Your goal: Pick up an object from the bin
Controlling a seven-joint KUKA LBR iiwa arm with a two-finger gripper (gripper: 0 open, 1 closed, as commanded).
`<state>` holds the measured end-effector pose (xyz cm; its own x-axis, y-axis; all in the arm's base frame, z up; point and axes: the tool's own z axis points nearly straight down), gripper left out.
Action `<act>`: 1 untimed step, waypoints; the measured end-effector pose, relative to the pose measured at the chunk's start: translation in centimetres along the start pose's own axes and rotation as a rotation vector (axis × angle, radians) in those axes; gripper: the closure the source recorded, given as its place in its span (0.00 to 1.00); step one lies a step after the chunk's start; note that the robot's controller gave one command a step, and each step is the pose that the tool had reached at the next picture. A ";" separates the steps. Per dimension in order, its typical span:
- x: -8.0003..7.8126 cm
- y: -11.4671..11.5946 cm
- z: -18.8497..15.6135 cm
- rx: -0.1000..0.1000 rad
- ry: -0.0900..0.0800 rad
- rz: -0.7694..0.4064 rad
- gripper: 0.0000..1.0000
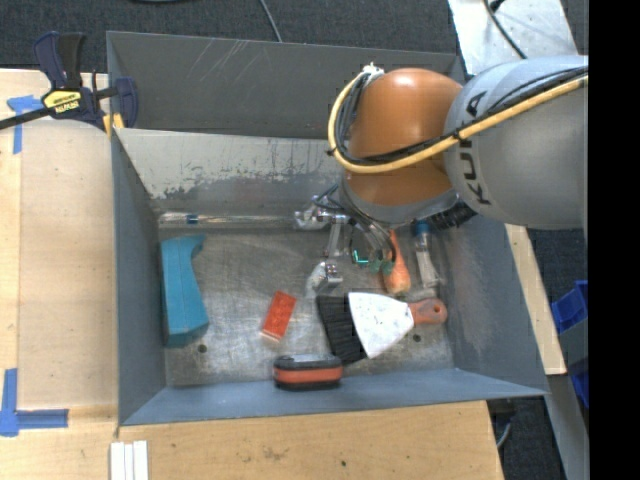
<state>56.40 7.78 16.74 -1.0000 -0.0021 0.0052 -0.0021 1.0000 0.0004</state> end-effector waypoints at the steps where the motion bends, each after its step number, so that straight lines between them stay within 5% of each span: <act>1: -0.2 0.0 -0.5 -0.001 -0.008 0.002 0.00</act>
Offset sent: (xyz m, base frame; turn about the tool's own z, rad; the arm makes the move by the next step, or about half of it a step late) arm -0.0179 0.0189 -0.0974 -0.4776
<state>56.58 7.74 17.20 -1.0000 -0.0002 -0.0029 -0.0002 1.0000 0.0009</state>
